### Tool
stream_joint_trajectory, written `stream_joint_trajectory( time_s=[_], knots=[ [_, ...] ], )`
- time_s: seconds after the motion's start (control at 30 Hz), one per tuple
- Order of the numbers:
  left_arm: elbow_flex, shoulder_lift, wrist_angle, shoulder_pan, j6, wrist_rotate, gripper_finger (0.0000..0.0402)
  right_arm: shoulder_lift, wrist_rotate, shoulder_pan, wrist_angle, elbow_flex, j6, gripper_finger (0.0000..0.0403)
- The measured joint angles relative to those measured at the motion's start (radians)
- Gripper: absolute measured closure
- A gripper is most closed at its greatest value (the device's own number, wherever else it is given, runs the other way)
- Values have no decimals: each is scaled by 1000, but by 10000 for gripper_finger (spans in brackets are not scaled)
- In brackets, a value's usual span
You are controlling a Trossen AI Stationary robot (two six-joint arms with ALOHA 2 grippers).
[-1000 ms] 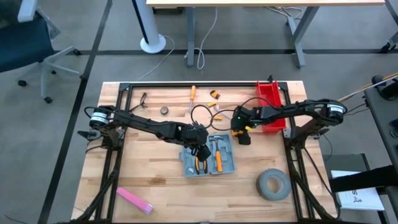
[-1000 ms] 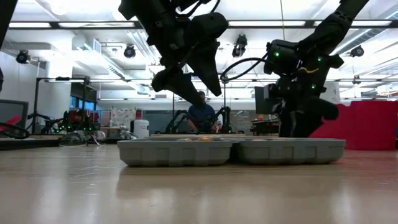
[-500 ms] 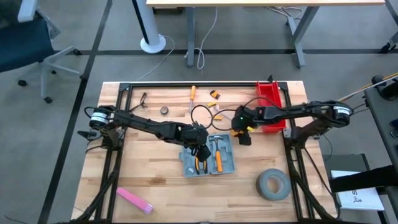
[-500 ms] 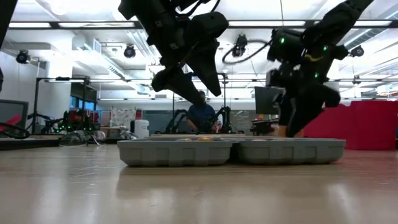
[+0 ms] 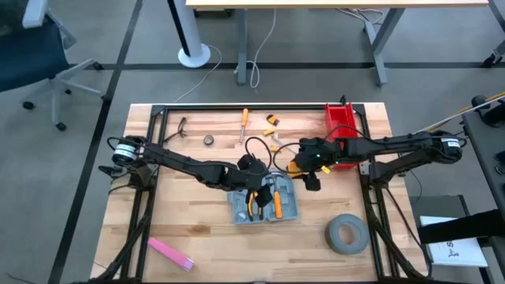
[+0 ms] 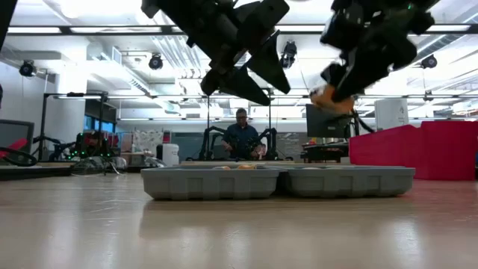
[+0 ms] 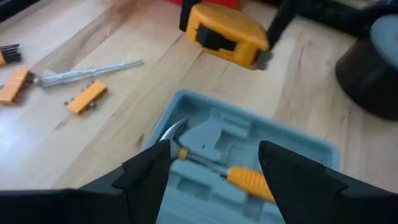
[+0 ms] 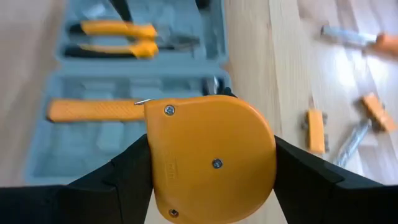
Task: Prefit tool cases
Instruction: Put the yellow measuring tape into the gray pre-fit tool case
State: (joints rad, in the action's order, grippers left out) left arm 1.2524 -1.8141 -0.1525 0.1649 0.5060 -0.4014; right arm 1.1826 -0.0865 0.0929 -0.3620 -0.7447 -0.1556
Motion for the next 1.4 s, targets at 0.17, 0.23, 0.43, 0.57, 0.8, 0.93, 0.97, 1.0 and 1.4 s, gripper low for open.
stream_joint_trajectory(
  time_s=[0.17, 0.23, 0.43, 0.57, 0.8, 0.93, 0.97, 1.0, 1.4],
  knots=[
    [-107, -1, 247, 2, 149, 1, 141, -17, 1, -51, 1, -28, 15, 152],
    [-161, -1, 387, 2, 227, 12, 139, -16, 7, -70, 0, -29, 15, 148],
    [-304, -1, 713, 3, 451, 26, 133, -2, 62, -102, -4, -29, 14, 155],
    [-347, -8, 777, 4, 593, -3, 138, -3, 72, -102, 2, -29, 4, 150],
    [-292, -37, 826, 5, 609, -24, 156, 33, 97, -102, 33, -30, -12, 149],
    [-221, -52, 742, 5, 574, 1, 159, 59, 95, -102, 52, -30, -17, 151],
    [-207, -52, 705, 5, 573, 3, 158, 63, 95, -102, 54, -30, -18, 149],
    [-198, -52, 673, 5, 573, 2, 157, 63, 95, -103, 52, -30, -17, 146],
    [-183, -54, 631, -2, 595, -30, 125, 64, 87, -122, 128, -33, -12, 147]
  ],
)
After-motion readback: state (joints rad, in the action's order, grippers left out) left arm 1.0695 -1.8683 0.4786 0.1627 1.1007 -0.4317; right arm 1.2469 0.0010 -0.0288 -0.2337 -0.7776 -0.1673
